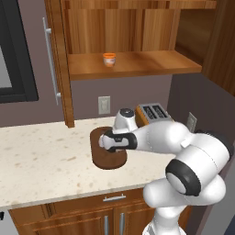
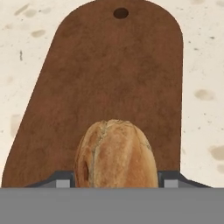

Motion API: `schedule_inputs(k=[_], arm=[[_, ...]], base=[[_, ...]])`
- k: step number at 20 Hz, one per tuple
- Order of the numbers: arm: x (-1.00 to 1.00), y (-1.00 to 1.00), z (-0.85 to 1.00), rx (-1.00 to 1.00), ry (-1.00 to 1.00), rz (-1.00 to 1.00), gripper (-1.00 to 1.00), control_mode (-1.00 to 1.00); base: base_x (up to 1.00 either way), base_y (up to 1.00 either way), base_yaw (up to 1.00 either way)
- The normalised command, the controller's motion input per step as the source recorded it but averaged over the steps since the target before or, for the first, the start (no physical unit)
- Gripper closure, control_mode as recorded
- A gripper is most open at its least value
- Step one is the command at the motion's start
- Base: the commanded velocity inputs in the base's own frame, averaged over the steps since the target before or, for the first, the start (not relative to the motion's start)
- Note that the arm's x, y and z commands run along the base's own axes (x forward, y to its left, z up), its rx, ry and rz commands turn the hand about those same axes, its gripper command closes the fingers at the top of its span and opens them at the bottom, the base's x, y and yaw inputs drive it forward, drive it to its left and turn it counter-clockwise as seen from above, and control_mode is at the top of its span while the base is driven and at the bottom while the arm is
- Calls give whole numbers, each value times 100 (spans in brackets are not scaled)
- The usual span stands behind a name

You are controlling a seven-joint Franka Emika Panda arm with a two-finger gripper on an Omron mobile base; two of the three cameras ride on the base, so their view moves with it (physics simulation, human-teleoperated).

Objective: Pick the bread, place it on the cutting board, pick the jam, place it on the counter, and close the cabinet.

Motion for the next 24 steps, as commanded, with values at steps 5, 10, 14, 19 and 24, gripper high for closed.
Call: schedule_inputs(k=[5, 10, 14, 19, 24], arm=[[0, 3, -7, 0, 0, 0, 100, -100], [0, 0, 0, 0, 0, 0, -100, -100], [0, 0, 0, 0, 0, 0, -100, -100], [0, 0, 12, 0, 0, 0, -100, -100], [0, 0, 37, 0, -1, 0, -100, -100]], base=[[0, 0, 0], [0, 0, 0], [0, 0, 0], [0, 0, 0], [0, 0, 0]])
